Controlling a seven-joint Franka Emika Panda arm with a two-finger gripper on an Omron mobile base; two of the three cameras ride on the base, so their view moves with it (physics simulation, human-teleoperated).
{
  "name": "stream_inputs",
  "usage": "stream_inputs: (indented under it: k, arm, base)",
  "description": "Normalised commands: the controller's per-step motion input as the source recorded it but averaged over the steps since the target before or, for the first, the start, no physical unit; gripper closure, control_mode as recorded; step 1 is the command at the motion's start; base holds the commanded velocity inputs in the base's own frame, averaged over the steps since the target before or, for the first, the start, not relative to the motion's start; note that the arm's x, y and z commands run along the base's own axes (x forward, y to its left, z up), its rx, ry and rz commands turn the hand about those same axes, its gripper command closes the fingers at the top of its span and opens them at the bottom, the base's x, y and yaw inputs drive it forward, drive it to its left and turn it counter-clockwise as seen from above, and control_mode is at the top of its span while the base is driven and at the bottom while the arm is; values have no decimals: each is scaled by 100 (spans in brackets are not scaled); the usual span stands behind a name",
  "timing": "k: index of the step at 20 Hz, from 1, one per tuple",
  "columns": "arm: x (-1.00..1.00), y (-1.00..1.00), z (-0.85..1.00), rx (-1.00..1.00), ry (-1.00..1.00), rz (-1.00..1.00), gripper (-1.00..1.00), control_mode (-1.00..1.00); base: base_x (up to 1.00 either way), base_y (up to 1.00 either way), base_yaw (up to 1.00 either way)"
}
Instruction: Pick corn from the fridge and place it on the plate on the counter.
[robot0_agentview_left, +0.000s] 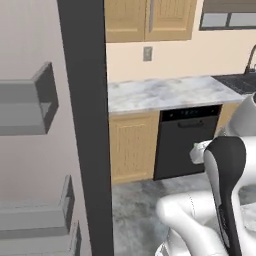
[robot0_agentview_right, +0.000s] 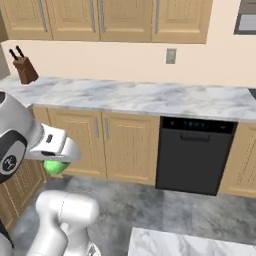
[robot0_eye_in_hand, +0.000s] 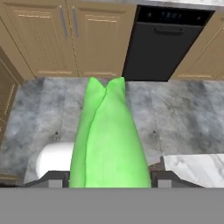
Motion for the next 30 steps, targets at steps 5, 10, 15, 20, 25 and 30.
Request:
stream_inputs:
  k: [5,10,15,20,25,30]
  arm:
    - [0,0,0,0,0,0,100,100]
    - [0,0,0,0,0,0,100,100]
    - [0,0,0,0,0,0,100,100]
    - [0,0,0,0,0,0,100,100]
    - [0,0,0,0,0,0,100,100]
    - [0,0,0,0,0,0,100,100]
  base:
    - [99,28,-4]
    - [100,-21,3]
    - [100,-22,3]
    - [81,24,11]
    - [10,76,72]
    - [0,52,97]
